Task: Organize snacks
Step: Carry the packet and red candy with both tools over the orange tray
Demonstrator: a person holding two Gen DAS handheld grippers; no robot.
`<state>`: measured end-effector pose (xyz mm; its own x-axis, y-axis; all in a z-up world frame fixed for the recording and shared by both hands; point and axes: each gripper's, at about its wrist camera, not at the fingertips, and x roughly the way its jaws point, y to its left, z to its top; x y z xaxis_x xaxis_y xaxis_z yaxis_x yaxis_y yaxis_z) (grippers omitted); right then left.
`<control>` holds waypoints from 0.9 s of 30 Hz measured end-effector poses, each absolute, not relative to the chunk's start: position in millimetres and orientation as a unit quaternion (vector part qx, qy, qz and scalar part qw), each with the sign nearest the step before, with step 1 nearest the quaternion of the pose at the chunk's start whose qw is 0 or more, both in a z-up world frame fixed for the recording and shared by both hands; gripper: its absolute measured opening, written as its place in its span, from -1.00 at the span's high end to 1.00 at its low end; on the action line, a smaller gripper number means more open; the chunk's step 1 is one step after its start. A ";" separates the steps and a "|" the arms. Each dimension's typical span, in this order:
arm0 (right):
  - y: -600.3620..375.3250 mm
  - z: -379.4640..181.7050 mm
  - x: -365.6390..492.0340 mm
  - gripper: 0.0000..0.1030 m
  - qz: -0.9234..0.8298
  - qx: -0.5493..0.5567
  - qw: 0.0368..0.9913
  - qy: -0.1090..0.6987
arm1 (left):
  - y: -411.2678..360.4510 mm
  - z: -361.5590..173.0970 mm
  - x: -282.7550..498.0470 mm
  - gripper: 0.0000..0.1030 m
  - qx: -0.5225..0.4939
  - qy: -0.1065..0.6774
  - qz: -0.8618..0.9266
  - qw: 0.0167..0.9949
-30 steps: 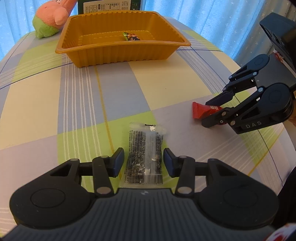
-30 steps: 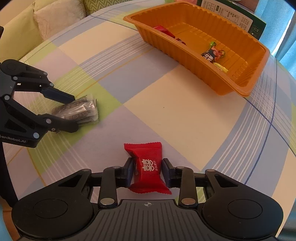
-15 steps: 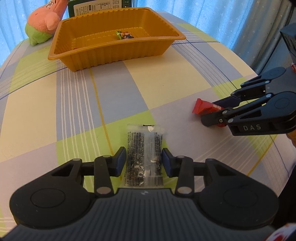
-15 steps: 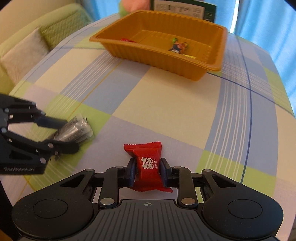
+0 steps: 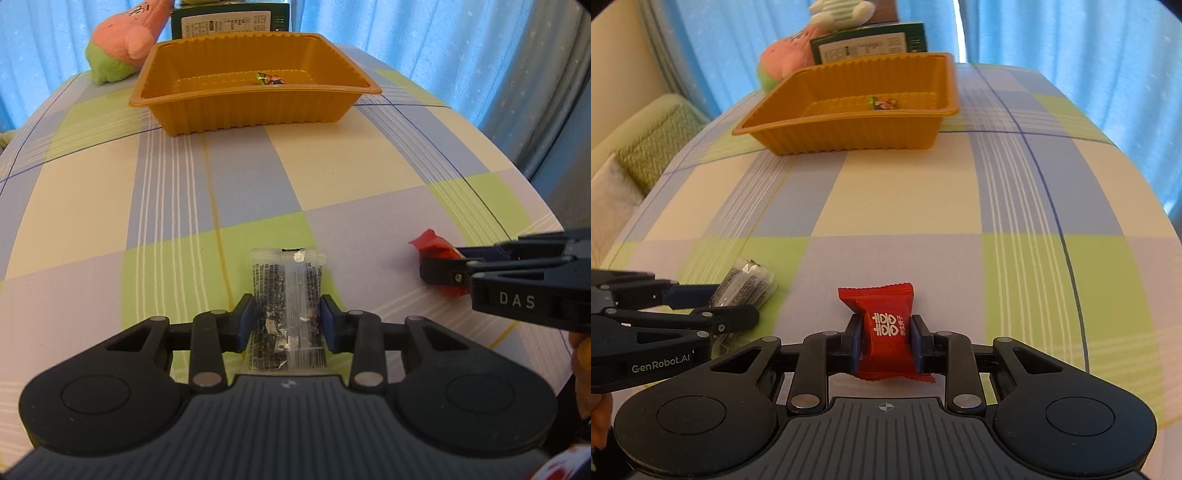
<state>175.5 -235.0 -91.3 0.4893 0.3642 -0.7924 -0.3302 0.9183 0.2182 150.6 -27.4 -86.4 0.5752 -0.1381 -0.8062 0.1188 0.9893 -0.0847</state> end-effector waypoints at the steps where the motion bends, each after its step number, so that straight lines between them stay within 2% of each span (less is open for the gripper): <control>1: -236.5 -90.3 172.5 0.48 0.196 0.024 0.864 0.463 | -27.8 -85.5 148.1 0.34 -0.015 0.455 -0.071 0.887; 27: -228.5 -41.8 138.1 0.48 0.179 0.045 0.886 0.425 | -17.9 -38.0 108.6 0.34 -0.044 0.426 -0.057 0.902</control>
